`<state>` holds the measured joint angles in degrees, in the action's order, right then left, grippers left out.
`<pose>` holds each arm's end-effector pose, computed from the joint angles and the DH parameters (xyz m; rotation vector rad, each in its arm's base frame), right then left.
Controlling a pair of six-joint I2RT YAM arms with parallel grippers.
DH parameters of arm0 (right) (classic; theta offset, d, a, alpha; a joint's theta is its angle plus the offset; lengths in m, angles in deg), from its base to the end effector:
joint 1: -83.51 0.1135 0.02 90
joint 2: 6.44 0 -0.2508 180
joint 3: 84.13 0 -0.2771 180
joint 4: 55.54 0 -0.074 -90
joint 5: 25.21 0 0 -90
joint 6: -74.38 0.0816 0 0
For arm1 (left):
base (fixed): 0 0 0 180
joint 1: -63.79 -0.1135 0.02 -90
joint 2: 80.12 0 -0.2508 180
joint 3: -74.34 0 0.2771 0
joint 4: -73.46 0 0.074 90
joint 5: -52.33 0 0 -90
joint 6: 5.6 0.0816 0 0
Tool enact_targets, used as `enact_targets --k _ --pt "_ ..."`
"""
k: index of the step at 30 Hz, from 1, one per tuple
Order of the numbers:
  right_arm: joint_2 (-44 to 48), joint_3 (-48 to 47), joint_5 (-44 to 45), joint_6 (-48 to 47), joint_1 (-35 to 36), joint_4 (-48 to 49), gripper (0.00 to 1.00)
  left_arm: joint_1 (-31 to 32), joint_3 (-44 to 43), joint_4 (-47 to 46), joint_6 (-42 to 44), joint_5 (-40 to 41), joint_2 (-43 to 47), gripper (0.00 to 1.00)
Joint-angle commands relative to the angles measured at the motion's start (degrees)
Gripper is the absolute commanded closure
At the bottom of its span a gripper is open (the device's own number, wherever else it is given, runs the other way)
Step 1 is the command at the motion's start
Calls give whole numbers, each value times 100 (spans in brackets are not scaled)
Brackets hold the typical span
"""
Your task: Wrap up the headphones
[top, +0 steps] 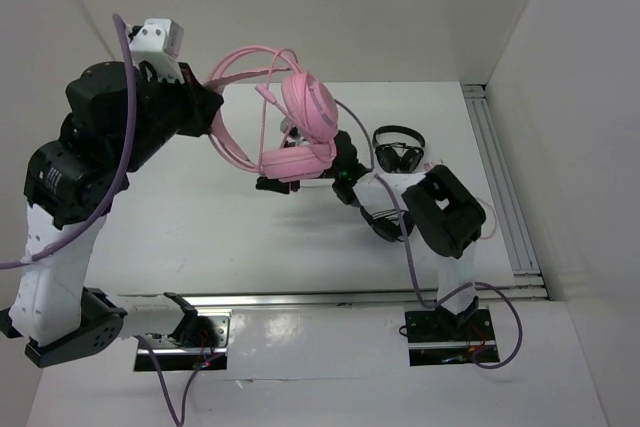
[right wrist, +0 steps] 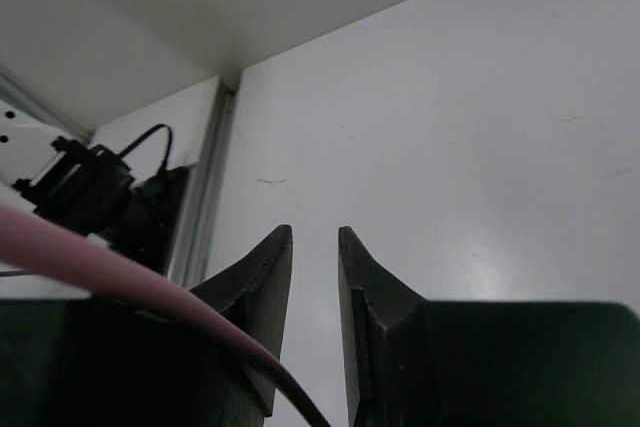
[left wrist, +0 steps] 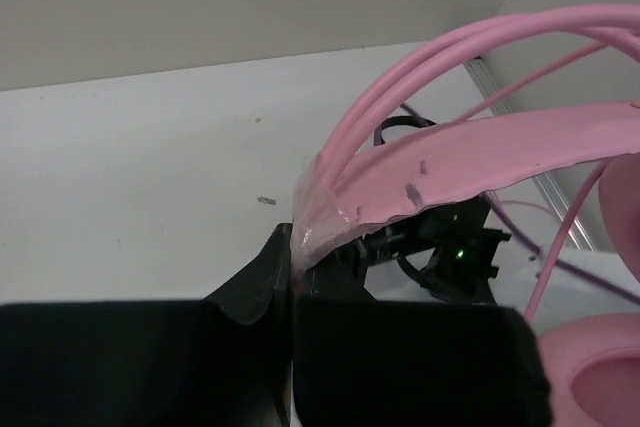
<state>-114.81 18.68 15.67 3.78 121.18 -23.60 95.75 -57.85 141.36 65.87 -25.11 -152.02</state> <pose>0.3292 0.3321 0.2097 -0.9822 1.4570 1.4120 0.2060 -0.1076 0.5722 0.0365 1.7224 -0.4694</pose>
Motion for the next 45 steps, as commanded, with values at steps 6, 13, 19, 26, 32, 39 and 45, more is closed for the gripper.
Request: enact_targets --k 6,13,19,26,32,39,45 --pt "-1071 43 -326 1593 460 2945 65 -330 -275 -564 -1014 2346 -218 100" --pt "-633 1000 -159 1067 654 2475 81 -1604 -1330 -477 -1162 1348 -1879 100" --pt "693 1476 305 -259 996 509 96 -2510 -1444 -530 -1338 1205 -2969 100" --pt "2092 845 1115 -1622 1673 -1972 100 -2547 883 -969 -1286 1951 -2610 100" --pt "2321 -700 2043 -3034 1840 -4447 100 -2099 2333 -1144 -541 1725 -2312 100" --pt "1979 -2564 4840 -4488 1779 -6763 100 -1800 4003 -1636 453 758 -1250 100" --pt "1732 -3112 6167 -5155 1726 -6934 100 -1387 4611 -1822 850 688 -466 100"
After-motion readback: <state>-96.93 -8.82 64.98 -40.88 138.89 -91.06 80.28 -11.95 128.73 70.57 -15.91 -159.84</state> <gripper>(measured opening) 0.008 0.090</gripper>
